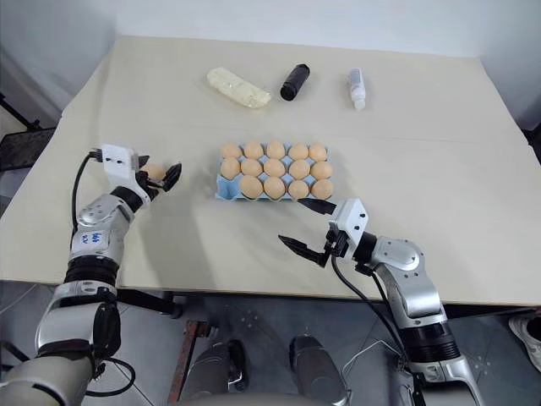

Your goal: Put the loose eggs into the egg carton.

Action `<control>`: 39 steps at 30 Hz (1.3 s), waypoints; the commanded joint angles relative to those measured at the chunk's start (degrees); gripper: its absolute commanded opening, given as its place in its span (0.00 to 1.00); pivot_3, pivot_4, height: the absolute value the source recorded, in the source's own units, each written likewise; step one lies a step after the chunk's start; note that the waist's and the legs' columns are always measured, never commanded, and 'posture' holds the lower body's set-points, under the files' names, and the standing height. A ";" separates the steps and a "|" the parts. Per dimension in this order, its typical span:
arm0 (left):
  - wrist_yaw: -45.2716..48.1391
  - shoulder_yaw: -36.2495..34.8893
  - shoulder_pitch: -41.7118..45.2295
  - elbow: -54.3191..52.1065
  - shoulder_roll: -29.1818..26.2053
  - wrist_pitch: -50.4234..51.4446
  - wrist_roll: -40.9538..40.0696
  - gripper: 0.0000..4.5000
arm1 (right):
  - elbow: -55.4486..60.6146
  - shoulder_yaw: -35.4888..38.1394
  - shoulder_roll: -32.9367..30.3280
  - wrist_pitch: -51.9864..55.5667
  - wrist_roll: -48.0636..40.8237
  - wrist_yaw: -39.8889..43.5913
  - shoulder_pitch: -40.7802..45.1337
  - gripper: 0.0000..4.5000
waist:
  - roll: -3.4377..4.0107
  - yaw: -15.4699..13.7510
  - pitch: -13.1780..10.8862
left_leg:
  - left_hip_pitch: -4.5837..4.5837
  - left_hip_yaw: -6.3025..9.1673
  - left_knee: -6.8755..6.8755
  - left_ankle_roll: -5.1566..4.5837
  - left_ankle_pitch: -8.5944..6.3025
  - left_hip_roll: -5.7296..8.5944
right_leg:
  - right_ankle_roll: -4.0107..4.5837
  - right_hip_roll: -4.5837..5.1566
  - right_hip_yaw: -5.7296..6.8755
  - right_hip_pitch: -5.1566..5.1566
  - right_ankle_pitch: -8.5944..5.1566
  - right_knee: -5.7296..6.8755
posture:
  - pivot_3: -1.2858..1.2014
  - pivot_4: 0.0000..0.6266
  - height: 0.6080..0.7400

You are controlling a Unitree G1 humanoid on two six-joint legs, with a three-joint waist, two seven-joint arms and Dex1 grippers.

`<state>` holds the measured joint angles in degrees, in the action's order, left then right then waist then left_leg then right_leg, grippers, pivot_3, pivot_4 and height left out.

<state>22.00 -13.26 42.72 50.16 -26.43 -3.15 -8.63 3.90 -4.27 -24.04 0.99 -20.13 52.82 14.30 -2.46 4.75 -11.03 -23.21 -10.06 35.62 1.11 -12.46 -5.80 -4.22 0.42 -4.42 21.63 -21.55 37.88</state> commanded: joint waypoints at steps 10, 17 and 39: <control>17.12 1.98 -3.64 -16.59 1.06 -4.16 -6.75 0.39 | 1.00 0.92 -0.04 -2.51 0.10 -1.10 -0.24 1.00 | -0.01 -0.40 0.00 | -0.02 0.03 0.09 0.00 0.01 -0.03 | 0.00 0.03 0.09 -0.03 0.00 0.12 | 0.52 0.24 1.00; 22.55 7.57 -3.33 -22.56 4.93 -1.08 -6.42 0.39 | 0.32 0.79 0.14 -2.81 0.45 -1.38 0.78 1.00 | -0.01 -0.57 0.00 | -0.02 0.06 0.26 -0.02 0.00 0.06 | 0.00 0.01 0.08 -0.09 0.00 0.15 | 0.52 0.24 1.00; 25.64 4.55 -11.28 -30.01 -2.57 -2.52 -8.04 0.86 | 1.51 1.22 0.49 -2.54 0.68 -3.13 -0.36 1.00 | 0.02 0.13 -0.01 | 0.00 0.09 0.23 -0.01 -0.02 -0.17 | 0.01 -0.07 0.05 -0.06 -0.01 0.21 | 0.52 0.24 1.00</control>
<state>45.60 -6.79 33.05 24.47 -27.28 -6.23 -14.33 4.15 -4.13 -22.89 -1.00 -18.92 49.36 13.77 -2.44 4.89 -11.04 -23.22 -9.97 35.85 1.10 -12.48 -5.97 -4.20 0.36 -4.36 21.56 -21.56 38.08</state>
